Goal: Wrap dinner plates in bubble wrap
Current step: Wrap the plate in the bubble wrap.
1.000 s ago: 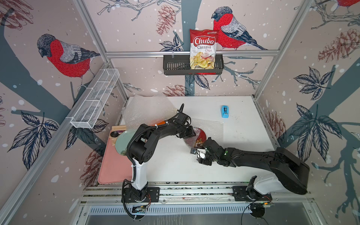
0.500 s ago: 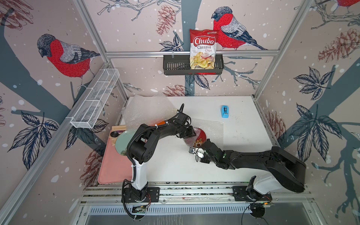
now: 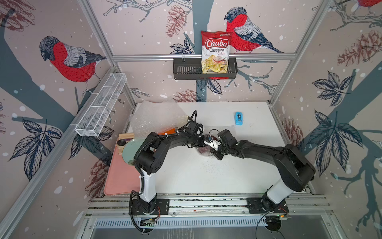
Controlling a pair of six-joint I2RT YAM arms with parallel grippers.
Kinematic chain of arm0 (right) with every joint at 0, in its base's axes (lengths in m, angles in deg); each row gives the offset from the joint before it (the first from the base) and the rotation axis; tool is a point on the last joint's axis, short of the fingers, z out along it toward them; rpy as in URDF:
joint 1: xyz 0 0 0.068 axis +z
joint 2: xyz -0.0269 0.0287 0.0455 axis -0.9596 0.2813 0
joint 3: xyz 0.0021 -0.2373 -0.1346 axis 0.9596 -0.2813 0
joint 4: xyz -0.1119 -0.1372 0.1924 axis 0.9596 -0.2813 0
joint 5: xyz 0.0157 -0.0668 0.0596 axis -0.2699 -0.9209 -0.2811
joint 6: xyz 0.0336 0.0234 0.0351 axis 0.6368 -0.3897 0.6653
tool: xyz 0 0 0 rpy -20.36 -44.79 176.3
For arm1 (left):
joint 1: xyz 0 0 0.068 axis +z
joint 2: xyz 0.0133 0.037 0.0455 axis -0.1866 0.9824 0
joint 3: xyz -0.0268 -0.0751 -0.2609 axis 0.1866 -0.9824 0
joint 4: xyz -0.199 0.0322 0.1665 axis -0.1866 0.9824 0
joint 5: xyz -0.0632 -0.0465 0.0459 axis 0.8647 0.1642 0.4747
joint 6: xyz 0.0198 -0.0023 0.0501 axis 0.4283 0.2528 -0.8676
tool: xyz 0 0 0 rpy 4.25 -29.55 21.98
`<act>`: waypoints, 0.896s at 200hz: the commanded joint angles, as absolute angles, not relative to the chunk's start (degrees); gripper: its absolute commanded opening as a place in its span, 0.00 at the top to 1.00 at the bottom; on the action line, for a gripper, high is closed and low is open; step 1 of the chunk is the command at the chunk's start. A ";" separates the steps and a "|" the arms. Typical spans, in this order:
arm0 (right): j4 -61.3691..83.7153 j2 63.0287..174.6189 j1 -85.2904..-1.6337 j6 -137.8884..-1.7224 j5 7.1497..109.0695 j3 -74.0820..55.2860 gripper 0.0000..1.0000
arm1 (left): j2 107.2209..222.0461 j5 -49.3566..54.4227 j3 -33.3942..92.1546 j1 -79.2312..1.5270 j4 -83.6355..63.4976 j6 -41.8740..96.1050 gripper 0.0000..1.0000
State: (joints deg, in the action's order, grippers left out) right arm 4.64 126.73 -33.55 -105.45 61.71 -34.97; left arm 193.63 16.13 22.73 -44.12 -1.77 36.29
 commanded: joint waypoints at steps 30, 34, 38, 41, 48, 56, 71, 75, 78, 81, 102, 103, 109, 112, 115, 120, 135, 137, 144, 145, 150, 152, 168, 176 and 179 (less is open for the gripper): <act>4.14 130.62 -38.08 -91.88 68.48 -32.01 1.00 | 195.90 17.05 22.33 -44.40 0.29 28.63 0.75; 4.26 130.66 -38.41 -91.41 68.95 -32.01 1.00 | 195.86 17.23 22.50 -44.39 0.34 28.27 0.75; 4.26 130.64 -38.73 -91.06 69.41 -32.01 1.00 | 195.82 17.51 22.47 -44.36 0.23 27.85 0.75; 4.36 130.72 -38.99 -90.86 69.82 -32.01 1.00 | 195.74 17.88 22.46 -44.41 0.14 27.50 0.74; 4.47 130.66 -39.57 -90.38 70.60 -32.10 1.00 | 195.56 19.14 22.51 -44.24 -0.27 26.85 0.72; 4.65 130.76 -40.06 -90.20 71.64 -32.25 1.00 | 195.38 21.29 22.53 -44.09 -0.96 26.01 0.67; 4.28 130.98 -40.56 -90.01 72.82 -32.21 1.00 | 194.91 24.83 22.31 -44.02 -3.12 24.94 0.51; 4.13 131.07 -40.68 -90.08 73.09 -32.18 1.00 | 194.68 25.62 22.21 -44.04 -3.65 24.58 0.47; 4.00 131.08 -40.70 -90.09 73.17 -32.12 1.00 | 194.53 26.03 22.15 -44.01 -4.02 24.30 0.46; 3.86 131.11 -40.73 -90.16 73.29 -32.10 1.00 | 194.31 26.32 22.11 -44.06 -4.46 24.23 0.44; 3.61 131.14 -40.84 -90.05 73.87 -31.99 1.00 | 192.39 27.32 21.35 -43.77 -6.98 22.93 0.34; 3.62 131.17 -40.86 -90.07 73.92 -32.00 1.00 | 192.30 27.49 21.33 -43.78 -7.09 22.83 0.34; 3.71 131.12 -40.97 -89.93 74.20 -32.10 1.00 | 191.73 28.16 21.06 -43.57 -7.71 22.14 0.31; 3.72 131.13 -40.92 -89.92 74.30 -32.10 1.00 | 191.44 28.85 20.90 -43.55 -7.92 21.67 0.30; 3.72 131.12 -40.96 -89.91 74.50 -32.10 1.00 | 191.10 29.38 20.59 -43.47 -8.29 21.17 0.29; 3.76 131.13 -41.00 -89.77 74.73 -32.10 1.00 | 190.64 30.09 20.16 -43.33 -8.83 20.31 0.28; 3.97 131.12 -41.15 -89.56 75.34 -32.10 1.00 | 189.43 31.84 19.17 -43.30 -8.70 16.82 0.23; 4.00 131.12 -41.15 -89.48 75.37 -32.10 1.00 | 189.41 32.02 19.13 -43.30 -8.45 16.35 0.22; 4.12 131.14 -41.21 -89.39 75.61 -32.10 1.00 | 189.44 32.34 19.12 -43.28 -7.60 14.65 0.16; 4.14 131.13 -41.22 -89.43 75.67 -32.10 1.00 | 189.46 32.42 19.16 -43.28 -7.44 14.47 0.13; 4.08 131.15 -41.22 -89.54 76.02 -32.10 1.00 | 189.76 32.80 19.27 -43.30 -6.63 13.25 0.06; 4.12 131.15 -41.19 -89.62 76.24 -32.06 1.00 | 189.88 32.94 19.42 -43.32 -6.36 12.82 0.05; 4.06 131.13 -41.22 -89.64 76.69 -31.84 1.00 | 190.70 34.47 19.35 -43.42 -5.15 9.62 0.12; 4.02 131.20 -41.23 -89.56 76.75 -31.68 1.00 | 190.95 34.36 19.31 -43.51 -4.73 8.27 0.16; 4.13 131.21 -41.23 -89.42 76.77 -31.66 1.00 | 191.02 34.09 19.32 -43.52 -4.56 7.89 0.18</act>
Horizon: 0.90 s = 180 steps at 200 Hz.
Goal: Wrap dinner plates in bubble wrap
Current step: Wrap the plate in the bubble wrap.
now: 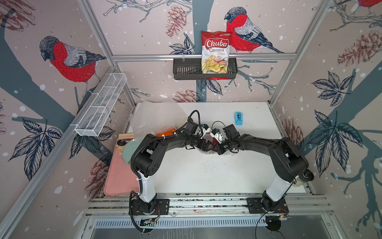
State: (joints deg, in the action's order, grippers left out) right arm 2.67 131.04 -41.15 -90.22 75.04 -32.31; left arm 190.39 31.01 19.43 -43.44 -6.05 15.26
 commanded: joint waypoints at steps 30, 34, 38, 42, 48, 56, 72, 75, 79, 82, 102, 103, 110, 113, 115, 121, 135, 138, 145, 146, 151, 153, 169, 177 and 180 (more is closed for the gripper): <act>4.68 131.37 -41.19 -89.04 78.02 -31.41 1.00 | 192.19 29.47 20.43 -43.58 -3.25 6.28 0.30; 4.78 131.27 -41.16 -88.89 78.06 -31.40 1.00 | 192.56 29.23 20.91 -43.59 -2.74 5.99 0.32; 4.77 131.22 -41.23 -88.83 78.14 -31.27 1.00 | 192.90 28.99 21.32 -43.58 -2.35 5.88 0.35; 4.69 131.12 -41.23 -88.77 78.26 -31.13 1.00 | 193.22 28.85 21.62 -43.59 -2.08 5.82 0.36; 4.40 130.89 -41.27 -88.69 78.55 -31.00 1.00 | 193.66 28.73 21.90 -43.58 -1.72 5.55 0.39; 4.19 130.21 -41.45 -88.68 78.78 -30.92 1.00 | 194.11 28.23 22.12 -43.58 -1.43 5.24 0.43; 4.64 128.45 -41.86 -88.59 79.47 -31.45 1.00 | 194.75 27.75 21.94 -43.66 -0.88 4.72 0.53; 4.79 128.14 -42.00 -88.60 79.76 -31.59 1.00 | 194.82 27.92 21.93 -43.69 -0.81 4.59 0.55; 5.06 127.89 -42.15 -88.49 79.89 -31.79 1.00 | 194.85 28.12 21.66 -43.68 -0.79 4.47 0.56; 5.35 127.65 -42.20 -88.32 79.94 -31.94 1.00 | 194.85 28.35 21.56 -43.67 -0.85 4.38 0.57; 5.92 127.70 -42.57 -87.81 79.75 -32.06 1.00 | 194.68 33.13 20.33 -43.53 -2.21 3.95 0.58; 5.92 127.78 -42.61 -87.81 79.67 -32.04 1.00 | 194.67 33.16 20.29 -43.49 -2.33 4.02 0.58; 5.84 128.16 -42.63 -87.67 79.69 -31.77 1.00 | 194.67 32.64 20.11 -43.61 -3.11 4.51 0.60; 5.81 128.33 -42.59 -87.71 79.75 -31.68 1.00 | 194.75 31.88 20.09 -43.72 -3.15 4.65 0.62; 5.76 128.47 -42.63 -87.72 79.83 -31.62 1.00 | 194.82 31.33 20.15 -43.80 -3.11 4.70 0.64; 5.76 128.57 -42.62 -87.65 80.03 -31.51 1.00 | 195.13 29.19 20.41 -43.82 -2.90 4.94 0.70; 5.04 127.95 -42.63 -87.87 80.03 -31.09 0.91 | 196.00 26.41 20.82 -43.88 -3.09 5.82 0.84; 4.55 127.57 -42.68 -88.08 79.89 -30.98 0.86 | 196.11 26.06 20.91 -43.89 -3.08 5.97 0.85; 3.26 126.32 -43.00 -88.81 79.38 -30.87 0.72 | 196.20 25.29 20.81 -43.85 -3.41 6.53 0.87; 3.01 126.08 -43.08 -88.92 79.27 -30.87 0.70 | 196.23 25.24 20.84 -43.87 -3.41 6.59 0.88; 1.75 124.86 -43.36 -89.70 78.63 -30.93 0.61 | 196.18 24.98 20.81 -43.82 -3.40 6.79 0.88; 1.31 124.37 -43.59 -90.12 78.21 -31.02 0.58 | 196.17 24.92 20.82 -43.87 -3.42 6.81 0.88; -2.82 119.27 -45.29 -93.36 72.77 -32.57 0.26 | 195.36 24.53 19.97 -43.75 -4.34 7.82 0.89; -5.27 116.48 -45.94 -96.05 69.06 -33.53 0.11 | 194.96 24.61 19.37 -43.79 -4.91 8.25 0.89; -6.12 115.62 -46.12 -97.10 67.77 -33.87 0.06 | 194.87 24.63 19.19 -43.73 -5.10 8.49 0.89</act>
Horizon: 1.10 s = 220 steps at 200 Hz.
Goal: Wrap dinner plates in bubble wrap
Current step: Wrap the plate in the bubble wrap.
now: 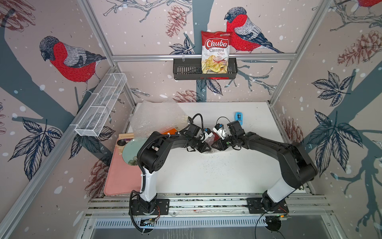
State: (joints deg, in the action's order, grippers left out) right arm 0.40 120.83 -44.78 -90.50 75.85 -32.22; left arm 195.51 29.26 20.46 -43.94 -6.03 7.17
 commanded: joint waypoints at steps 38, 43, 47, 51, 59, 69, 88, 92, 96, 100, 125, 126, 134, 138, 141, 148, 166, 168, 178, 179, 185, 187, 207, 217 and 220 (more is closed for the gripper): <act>-10.09 108.99 -46.51 -109.71 61.42 -39.02 0.00 | 194.85 24.90 18.89 -43.62 -5.88 9.90 0.89; -9.76 108.97 -46.57 -110.98 60.82 -39.36 0.00 | 194.93 24.92 19.02 -43.56 -5.80 10.01 0.89; -9.35 109.22 -46.59 -111.72 60.13 -39.54 0.00 | 194.93 24.91 19.26 -43.62 -5.72 10.01 0.89; -8.75 109.63 -46.59 -112.23 59.28 -39.57 0.00 | 194.93 24.93 19.30 -43.61 -5.64 10.02 0.89; -7.37 110.97 -46.66 -112.22 56.66 -38.98 0.04 | 194.93 24.89 19.68 -43.60 -5.38 10.02 0.89; -5.90 114.15 -47.51 -110.59 54.46 -37.07 0.13 | 194.93 24.92 20.39 -43.58 -4.67 9.90 0.88; -8.85 121.67 -51.32 -106.48 55.12 -30.25 0.50 | 194.59 25.15 21.57 -43.62 -3.62 9.73 0.88; -9.42 123.06 -52.13 -105.67 54.74 -28.92 0.55 | 194.50 25.18 21.65 -43.58 -3.53 9.64 0.88; -9.89 124.09 -52.89 -104.89 54.59 -27.71 0.61 | 194.42 25.12 21.76 -43.61 -3.51 9.63 0.88; -10.38 124.93 -53.51 -104.47 54.64 -26.85 0.67 | 194.33 24.98 21.85 -43.62 -3.51 9.65 0.88; -13.23 128.19 -56.13 -104.02 58.33 -23.85 0.91 | 194.74 24.55 23.38 -43.53 -2.04 9.64 0.87; -13.33 128.29 -56.15 -103.91 58.42 -23.80 0.92 | 194.75 24.52 23.49 -43.53 -1.94 9.59 0.87; -13.89 129.03 -56.69 -103.11 59.16 -23.22 0.94 | 195.00 24.67 24.60 -43.47 -0.97 9.54 0.87; -14.19 129.45 -56.85 -102.92 59.57 -22.95 0.94 | 195.09 24.72 25.24 -43.44 -0.46 9.54 0.87; -14.41 129.72 -56.93 -102.60 59.78 -22.79 0.94 | 195.23 24.77 25.73 -43.46 0.00 9.47 0.87; -14.35 130.19 -57.05 -101.81 59.65 -22.78 0.94 | 195.52 24.88 26.83 -43.49 0.92 9.37 0.86; -13.05 130.32 -57.37 -99.00 58.01 -23.34 0.94 | 196.71 24.54 29.40 -43.46 2.66 9.46 0.85; -12.78 130.19 -57.44 -98.62 57.85 -23.45 0.94 | 196.92 24.35 29.71 -43.50 2.80 9.52 0.85; -11.63 129.44 -57.79 -96.37 57.34 -24.04 0.89 | 197.81 23.15 30.83 -43.40 3.39 9.95 0.85; -11.52 129.36 -57.86 -96.18 57.26 -24.07 0.87 | 197.91 23.08 30.91 -43.38 3.46 10.01 0.85; -10.92 128.68 -58.21 -94.74 56.92 -24.41 0.75 | 198.61 22.28 31.53 -43.39 3.95 10.06 0.85; -10.71 128.38 -58.33 -94.28 56.72 -24.57 0.71 | 198.80 22.09 31.73 -43.37 4.07 10.14 0.85; -7.96 123.57 -60.16 -89.13 56.39 -27.20 0.35 | 200.78 20.52 33.04 -43.11 4.82 11.33 0.85; -6.24 120.45 -61.89 -86.28 56.94 -29.47 0.24 | 201.26 20.38 33.17 -42.78 4.68 12.10 0.85; -5.71 119.51 -62.54 -85.17 57.23 -30.19 0.21 | 201.31 20.55 33.08 -42.73 4.54 12.21 0.85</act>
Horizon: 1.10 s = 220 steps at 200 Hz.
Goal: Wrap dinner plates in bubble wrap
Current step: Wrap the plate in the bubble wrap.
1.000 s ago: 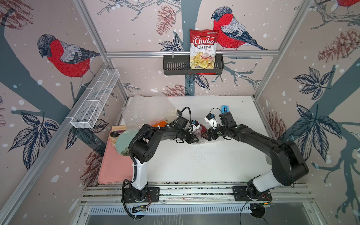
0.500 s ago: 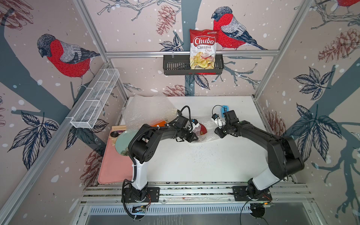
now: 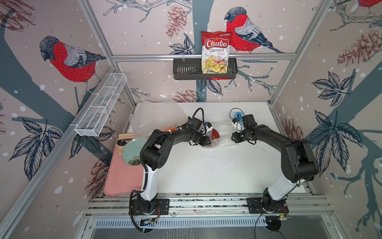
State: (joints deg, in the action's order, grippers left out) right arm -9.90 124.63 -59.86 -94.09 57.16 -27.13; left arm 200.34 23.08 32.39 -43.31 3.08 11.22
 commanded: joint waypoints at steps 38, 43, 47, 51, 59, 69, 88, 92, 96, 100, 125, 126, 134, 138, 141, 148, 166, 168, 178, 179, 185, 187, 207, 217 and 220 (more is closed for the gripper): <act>1.34 111.79 -70.40 -72.60 70.83 -41.43 0.00 | 200.32 22.01 31.37 -42.11 2.75 13.72 0.85; 2.46 111.52 -70.56 -71.36 72.22 -42.61 0.00 | 200.23 22.10 31.23 -42.06 2.63 13.83 0.85; 3.35 111.52 -70.51 -69.97 73.09 -43.45 0.00 | 200.29 22.07 31.07 -42.03 2.55 13.93 0.85; 4.26 111.58 -70.42 -68.87 74.06 -44.23 0.00 | 200.25 22.11 30.98 -42.02 2.55 14.00 0.85; 6.10 111.96 -70.18 -67.05 75.85 -45.59 0.00 | 200.29 22.22 30.75 -41.95 2.36 14.20 0.85; 8.90 112.74 -69.60 -64.97 76.99 -46.94 0.00 | 200.38 22.37 30.42 -41.86 2.12 14.49 0.85; 12.24 115.90 -67.31 -62.98 75.54 -47.88 0.00 | 200.30 22.43 29.93 -41.72 1.68 14.72 0.85; 12.66 116.66 -66.71 -62.85 75.12 -47.83 0.00 | 200.29 22.39 29.80 -41.77 1.67 14.73 0.85; 13.26 117.59 -66.18 -62.53 74.80 -47.89 0.01 | 200.22 22.41 29.81 -41.73 1.72 14.73 0.85; 14.19 118.52 -65.70 -61.97 74.38 -47.98 0.02 | 200.21 22.40 29.72 -41.76 1.60 14.73 0.85; 20.03 125.08 -63.94 -57.78 72.61 -47.57 0.16 | 199.95 22.67 29.15 -41.60 1.06 14.99 0.85; 20.14 125.24 -63.88 -57.72 72.41 -47.44 0.17 | 199.95 22.66 29.14 -41.56 1.06 14.99 0.85; 20.68 127.22 -63.45 -56.67 70.59 -46.75 0.24 | 199.82 22.78 29.15 -41.45 1.08 15.07 0.85; 21.14 128.03 -63.30 -56.12 69.76 -46.57 0.28 | 199.78 22.83 29.02 -41.51 0.93 15.08 0.85; 21.52 128.51 -63.22 -55.72 69.30 -46.52 0.30 | 199.77 22.97 28.97 -41.51 0.85 15.15 0.85; 23.11 129.63 -63.28 -54.35 68.57 -46.64 0.38 | 199.60 23.08 28.76 -41.47 0.57 15.31 0.85; 27.32 131.74 -64.08 -51.60 69.24 -46.87 0.55 | 199.42 23.32 28.62 -41.49 0.05 15.61 0.85; 27.77 131.85 -64.08 -51.38 69.54 -46.87 0.57 | 199.35 23.34 28.66 -41.49 0.08 15.65 0.85; 29.40 131.95 -64.02 -51.24 71.00 -46.61 0.65 | 199.25 23.43 28.54 -41.42 -0.08 15.87 0.85; 29.52 131.93 -64.01 -51.24 71.21 -46.61 0.66 | 199.25 23.44 28.58 -41.43 -0.08 15.87 0.85; 29.98 131.51 -63.87 -51.40 71.73 -46.35 0.71 | 199.19 23.54 28.61 -41.47 -0.17 16.07 0.85; 29.99 131.28 -63.77 -51.44 71.83 -46.28 0.73 | 199.12 23.66 28.61 -41.39 -0.24 16.05 0.85; 29.36 128.06 -62.99 -52.67 70.58 -45.62 0.93 | 199.07 24.52 28.47 -41.39 -1.00 16.79 0.85; 28.77 125.89 -62.39 -53.10 69.47 -45.49 0.97 | 199.23 24.85 28.50 -41.30 -1.38 17.16 0.85; 28.60 125.21 -62.25 -53.28 69.20 -45.46 0.98 | 199.32 24.98 28.56 -41.31 -1.44 17.31 0.85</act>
